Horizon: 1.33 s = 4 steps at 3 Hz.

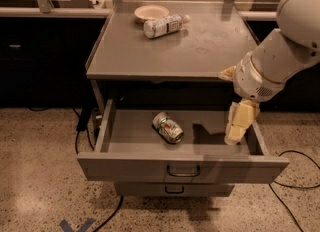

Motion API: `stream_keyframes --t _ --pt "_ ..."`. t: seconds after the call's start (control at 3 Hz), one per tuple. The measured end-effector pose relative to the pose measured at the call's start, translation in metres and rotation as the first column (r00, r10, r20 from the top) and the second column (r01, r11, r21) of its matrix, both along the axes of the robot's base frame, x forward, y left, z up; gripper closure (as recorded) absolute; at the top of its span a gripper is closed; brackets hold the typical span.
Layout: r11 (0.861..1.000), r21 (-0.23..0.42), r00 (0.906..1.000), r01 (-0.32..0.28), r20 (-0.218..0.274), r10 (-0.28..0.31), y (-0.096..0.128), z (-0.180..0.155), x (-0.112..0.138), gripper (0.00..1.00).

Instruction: Pick 7up can from top drawer and place on counter

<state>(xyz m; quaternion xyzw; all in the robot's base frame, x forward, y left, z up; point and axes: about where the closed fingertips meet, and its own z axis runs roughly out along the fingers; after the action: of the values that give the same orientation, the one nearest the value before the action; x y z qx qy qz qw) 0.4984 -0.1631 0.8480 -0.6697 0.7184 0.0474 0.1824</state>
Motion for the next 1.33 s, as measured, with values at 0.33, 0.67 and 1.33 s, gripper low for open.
stream_keyframes --t 0.33,0.67,1.33 --pt "1.0 0.001 1.0 -0.001 0.0 0.001 0.0 0.0 0.0 0.0" --pt "0.997 -0.024 0.9974 0.071 -0.011 -0.071 0.014 -0.031 0.027 0.0" --pt "0.988 -0.048 0.9885 0.146 -0.032 -0.148 0.041 -0.09 0.078 0.0"
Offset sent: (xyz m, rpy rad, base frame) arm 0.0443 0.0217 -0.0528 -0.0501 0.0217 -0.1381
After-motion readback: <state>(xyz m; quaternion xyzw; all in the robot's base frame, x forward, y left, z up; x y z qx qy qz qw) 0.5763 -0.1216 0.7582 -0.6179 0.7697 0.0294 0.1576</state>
